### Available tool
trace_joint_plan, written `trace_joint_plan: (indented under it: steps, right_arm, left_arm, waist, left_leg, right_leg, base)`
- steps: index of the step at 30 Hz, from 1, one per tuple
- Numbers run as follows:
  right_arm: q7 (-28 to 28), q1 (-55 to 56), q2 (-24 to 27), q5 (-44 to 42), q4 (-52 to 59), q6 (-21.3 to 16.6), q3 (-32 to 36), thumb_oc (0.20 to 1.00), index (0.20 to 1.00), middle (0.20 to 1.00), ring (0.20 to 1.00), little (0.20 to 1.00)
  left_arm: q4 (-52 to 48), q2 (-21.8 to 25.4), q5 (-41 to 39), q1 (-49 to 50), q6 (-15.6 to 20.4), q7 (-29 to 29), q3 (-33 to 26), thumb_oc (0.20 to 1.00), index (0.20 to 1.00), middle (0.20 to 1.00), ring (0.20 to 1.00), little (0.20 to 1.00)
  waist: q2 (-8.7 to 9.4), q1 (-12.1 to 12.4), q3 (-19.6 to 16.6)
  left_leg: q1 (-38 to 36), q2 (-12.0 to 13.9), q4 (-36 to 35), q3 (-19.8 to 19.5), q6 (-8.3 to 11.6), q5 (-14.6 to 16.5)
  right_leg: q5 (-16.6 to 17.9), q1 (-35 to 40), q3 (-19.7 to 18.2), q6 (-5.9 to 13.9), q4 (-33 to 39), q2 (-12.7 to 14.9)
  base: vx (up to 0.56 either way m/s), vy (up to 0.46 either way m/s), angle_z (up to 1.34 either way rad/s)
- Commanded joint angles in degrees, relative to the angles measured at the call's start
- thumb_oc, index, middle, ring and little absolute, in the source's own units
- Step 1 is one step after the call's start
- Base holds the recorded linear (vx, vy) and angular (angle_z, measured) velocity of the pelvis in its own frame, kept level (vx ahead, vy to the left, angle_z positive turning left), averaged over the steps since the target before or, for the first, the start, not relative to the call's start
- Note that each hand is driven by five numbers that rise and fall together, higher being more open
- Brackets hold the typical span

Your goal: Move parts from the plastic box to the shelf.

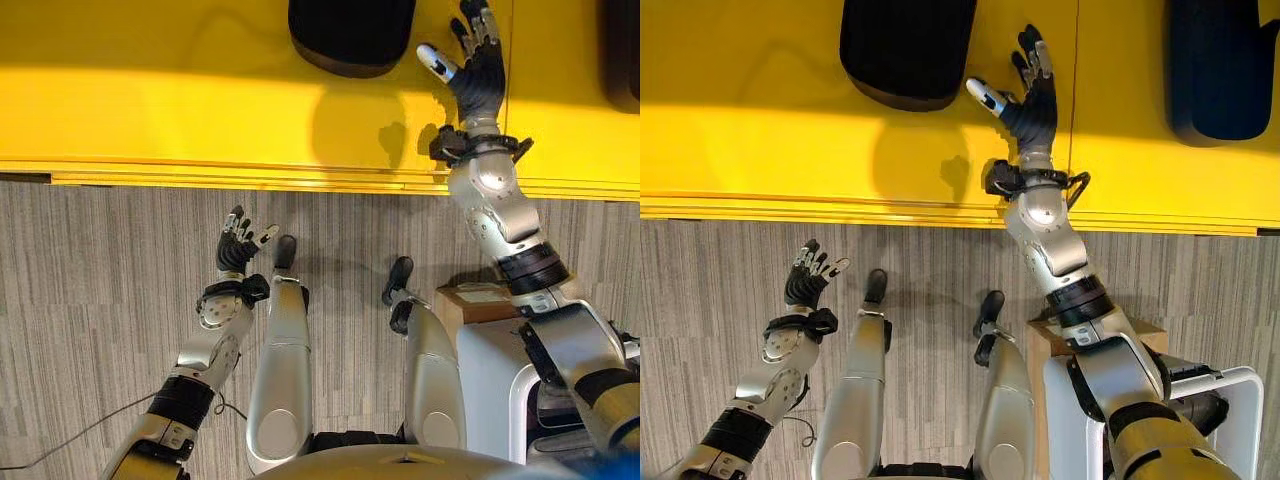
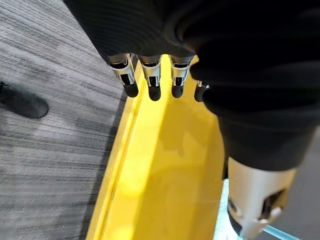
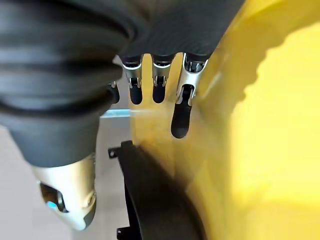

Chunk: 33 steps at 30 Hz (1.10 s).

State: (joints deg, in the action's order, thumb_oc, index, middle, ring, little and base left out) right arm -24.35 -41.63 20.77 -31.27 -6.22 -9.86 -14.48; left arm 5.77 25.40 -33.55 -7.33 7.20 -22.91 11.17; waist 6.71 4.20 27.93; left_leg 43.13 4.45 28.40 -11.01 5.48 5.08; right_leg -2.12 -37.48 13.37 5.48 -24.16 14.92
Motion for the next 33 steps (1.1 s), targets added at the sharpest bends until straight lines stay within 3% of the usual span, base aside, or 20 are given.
trace_joint_plan:
  steps: [1, 3, 6, 12, 13, 15, 18, 22, 28, 33]
  right_arm:
    - [1.1, 2.3, 1.0, 0.3, 3.3, -3.5, 2.3, 1.0, 1.0, 1.0, 1.0, 1.0]
    - [5.9, 11.6, 1.1, -4.1, 9.3, -5.7, 3.9, 1.0, 1.0, 1.0, 1.0, 1.0]
    - [9.9, 17.5, 0.9, -9.9, 11.7, -7.0, 4.0, 1.0, 1.0, 1.0, 1.0, 1.0]
    - [13.5, 23.9, 1.2, -13.2, 14.2, -6.4, 4.1, 1.0, 1.0, 1.0, 1.0, 1.0]
    - [15.5, 26.8, 0.8, -14.6, 15.0, -6.3, 4.6, 1.0, 1.0, 1.0, 1.0, 1.0]
    - [16.1, 27.8, 0.2, -15.3, 14.8, -6.1, 4.3, 1.0, 1.0, 1.0, 1.0, 1.0]
    - [16.5, 27.5, 0.0, -15.8, 14.5, -6.1, 3.9, 1.0, 1.0, 1.0, 1.0, 1.0]
    - [17.2, 26.0, -0.4, -16.7, 13.5, -6.1, 2.2, 1.0, 1.0, 1.0, 1.0, 1.0]
    - [17.5, 24.2, -0.4, -18.3, 11.3, -6.1, -1.1, 1.0, 1.0, 1.0, 1.0, 1.0]
    - [18.1, 24.7, 0.1, -19.2, 11.5, -6.2, -1.9, 1.0, 1.0, 1.0, 1.0, 1.0]
  left_arm:
    - [-8.3, 1.3, 5.8, 2.4, 3.9, -0.8, -3.0, 1.0, 1.0, 1.0, 1.0, 1.0]
    - [-16.9, 3.4, 6.7, 6.9, 6.7, 0.2, -7.8, 1.0, 1.0, 1.0, 1.0, 1.0]
    - [-21.2, 3.9, 5.2, 9.1, 8.1, 1.5, -10.1, 1.0, 1.0, 1.0, 1.0, 1.0]
    - [-25.3, 3.4, 1.2, 9.8, 11.1, 3.0, -13.3, 1.0, 1.0, 1.0, 1.0, 1.0]
    - [-28.8, 2.6, -2.0, 9.6, 13.5, 4.4, -15.9, 1.0, 1.0, 1.0, 1.0, 1.0]
    - [-30.6, 1.8, -1.9, 8.3, 14.8, 4.4, -18.1, 1.0, 1.0, 1.0, 1.0, 1.0]
    - [-29.7, 1.6, 0.5, 6.3, 15.3, 2.8, -19.0, 1.0, 1.0, 1.0, 1.0, 1.0]
    - [-26.4, 4.0, 9.5, -1.1, 14.6, -2.8, -19.6, 1.0, 1.0, 1.0, 1.0, 1.0]
    - [-17.6, 8.1, 17.6, -16.9, 13.2, -12.7, -17.7, 1.0, 1.0, 1.0, 1.0, 1.0]
    - [-21.4, 11.2, 20.5, -18.4, 14.5, -14.9, -20.4, 1.0, 1.0, 1.0, 1.0, 1.0]
  waist:
    - [-0.79, 0.7, 1.9]
    - [-1.55, 0.6, 1.9]
    - [-1.76, 0.6, 1.9]
    - [-2.02, 0.6, 1.9]
    - [-2.18, 0.7, 1.9]
    - [-2.3, 0.8, 1.9]
    - [-2.39, 0.8, 1.9]
    - [-2.04, 0.1, 1.8]
    - [-0.85, -2.0, 1.7]
    - [-0.58, -2.3, 1.5]
  left_leg:
    - [-1.9, -1.0, -0.8, 5.4, -4.0, 0.8]
    - [-2.0, -1.1, -1.1, 5.4, -3.89, 0.6]
    - [-2.2, -1.1, -1.2, 5.5, -3.81, 0.5]
    - [-2.5, -1.3, -1.3, 5.2, -3.59, 0.5]
    - [-3.0, -1.3, -1.6, 5.2, -3.46, 0.5]
    - [-3.2, -1.4, -1.6, 5.1, -3.32, 0.7]
    - [-3.4, -1.4, -1.5, 5.2, -3.18, 0.6]
    - [-3.8, -1.0, -1.4, 5.6, -2.99, 0.8]
    - [-4.0, -0.5, -1.3, 5.8, -2.81, 0.8]
    - [-4.0, -0.3, -1.3, 5.8, -2.73, 0.9]
  right_leg:
    - [-6.2, 5.1, 0.6, 0.95, -7.6, -1.5]
    - [-6.2, 5.1, 0.4, 1.15, -7.2, -1.4]
    - [-6.2, 5.2, 0.5, 1.24, -7.4, -1.2]
    - [-6.3, 5.5, 0.5, 1.34, -7.4, -1.1]
    - [-6.3, 5.9, 0.6, 1.39, -7.3, -1.1]
    - [-6.2, 6.1, 0.6, 1.45, -7.2, -1.0]
    - [-6.3, 6.3, 0.4, 1.43, -7.1, -0.9]
    - [-6.3, 6.3, 0.2, 1.44, -7.2, -0.8]
    - [-6.0, 6.6, -0.2, 1.62, -6.6, -1.0]
    - [-5.9, 6.5, -0.5, 1.67, -6.4, -1.1]
  base:
    - [0.0, 0.0, 0.0]
    - [0.0, 0.0, 0.0]
    - [0.0, 0.0, 0.0]
    - [0.0, -0.011, 0.01]
    - [0.01, -0.056, 0.05]
    - [0.01, -0.048, 0.07]
    - [0.0, -0.007, 0.02]
    - [0.0, 0.0, 0.0]
    - [0.0, 0.0, 0.0]
    - [0.0, 0.0, 0.0]
